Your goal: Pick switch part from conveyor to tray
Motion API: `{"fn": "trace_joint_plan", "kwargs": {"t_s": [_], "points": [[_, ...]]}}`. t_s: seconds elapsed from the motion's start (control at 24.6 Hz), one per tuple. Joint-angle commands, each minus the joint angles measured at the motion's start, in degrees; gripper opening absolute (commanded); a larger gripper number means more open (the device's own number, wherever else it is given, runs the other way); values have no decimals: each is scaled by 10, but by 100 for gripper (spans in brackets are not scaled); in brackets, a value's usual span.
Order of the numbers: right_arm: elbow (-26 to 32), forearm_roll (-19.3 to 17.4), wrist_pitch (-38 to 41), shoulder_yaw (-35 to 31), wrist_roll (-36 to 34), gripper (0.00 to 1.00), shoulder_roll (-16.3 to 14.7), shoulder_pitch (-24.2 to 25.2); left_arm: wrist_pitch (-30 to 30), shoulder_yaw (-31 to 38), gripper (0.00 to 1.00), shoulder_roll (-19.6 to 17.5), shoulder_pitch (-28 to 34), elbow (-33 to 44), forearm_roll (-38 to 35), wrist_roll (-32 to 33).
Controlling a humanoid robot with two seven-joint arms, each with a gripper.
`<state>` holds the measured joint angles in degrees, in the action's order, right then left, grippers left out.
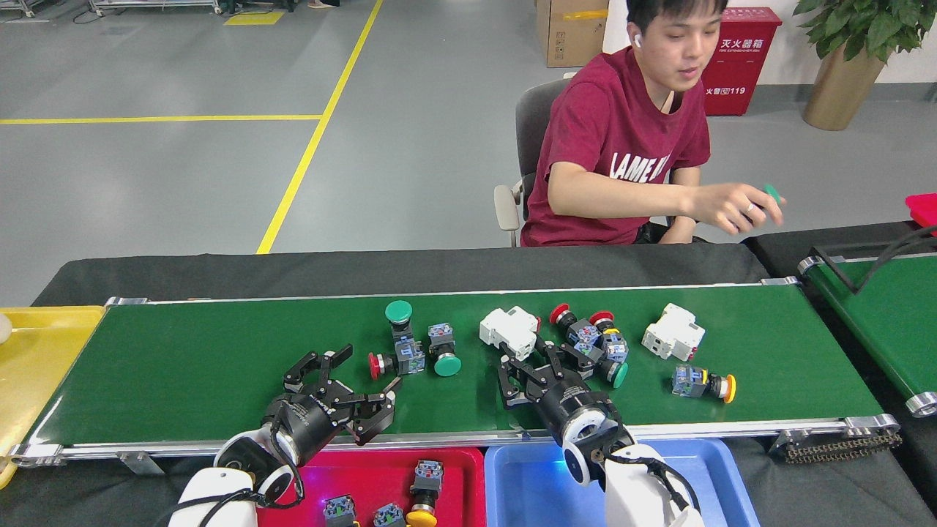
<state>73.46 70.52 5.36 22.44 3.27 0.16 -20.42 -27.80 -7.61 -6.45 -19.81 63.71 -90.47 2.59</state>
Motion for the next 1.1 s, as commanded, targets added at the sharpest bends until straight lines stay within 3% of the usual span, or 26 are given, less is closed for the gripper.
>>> {"fn": "trace_joint_plan", "kwargs": {"t_s": [0.0, 0.08, 0.12, 0.24, 0.37, 0.45, 0.49, 0.53, 0.57, 0.61, 0.65, 0.77, 0.93, 1.01, 1.06], "points": [[91, -16, 47, -9, 21, 1, -38, 36, 16, 5, 66, -5, -8, 0, -1, -7], [174, -35, 71, -9, 23, 2, -102, 98, 13, 6, 35, -8, -3, -2, 6, -9], [215, -50, 87, -11, 22, 2, -135, 132, 12, 7, 15, -8, 2, -2, 10, -10], [280, -112, 146, -64, 4, 4, -253, 239, 10, 23, 5, -12, 30, 10, 31, -11], [279, -168, 197, -145, -20, 6, -307, 325, 5, 42, 3, -28, 81, 68, 35, -12], [278, -191, 230, -187, -23, 11, -315, 386, -33, 52, 4, -36, 117, 124, 48, -11], [278, -191, 234, -188, -23, 18, -312, 394, -52, 59, 5, -40, 136, 152, 52, -10], [277, -191, 229, -187, -19, 50, -306, 399, -81, 69, 6, -47, 169, 194, 55, -10], [277, -191, 222, -185, -16, 86, -297, 404, -107, 81, 7, -52, 202, 227, 55, -9], [277, -191, 213, -184, -11, 92, -287, 408, -135, 99, 11, -58, 239, 260, 56, -9], [277, -191, 207, -184, -5, 97, -280, 408, -165, 122, 24, -59, 276, 291, 58, -9], [277, -191, 206, -184, -4, 96, -281, 407, -172, 187, 100, -44, 355, 352, 60, -7], [278, -194, 186, -201, -6, 94, -269, 383, -172, 221, 100, -32, 404, 361, 84, -10], [274, -193, 128, -207, -6, 91, -251, 338, -172, 265, 100, -22, 406, 361, 96, -10], [270, -190, 92, -207, -7, 88, -246, 316, -148, 298, 100, 4, 405, 360, 96, -10]]}}
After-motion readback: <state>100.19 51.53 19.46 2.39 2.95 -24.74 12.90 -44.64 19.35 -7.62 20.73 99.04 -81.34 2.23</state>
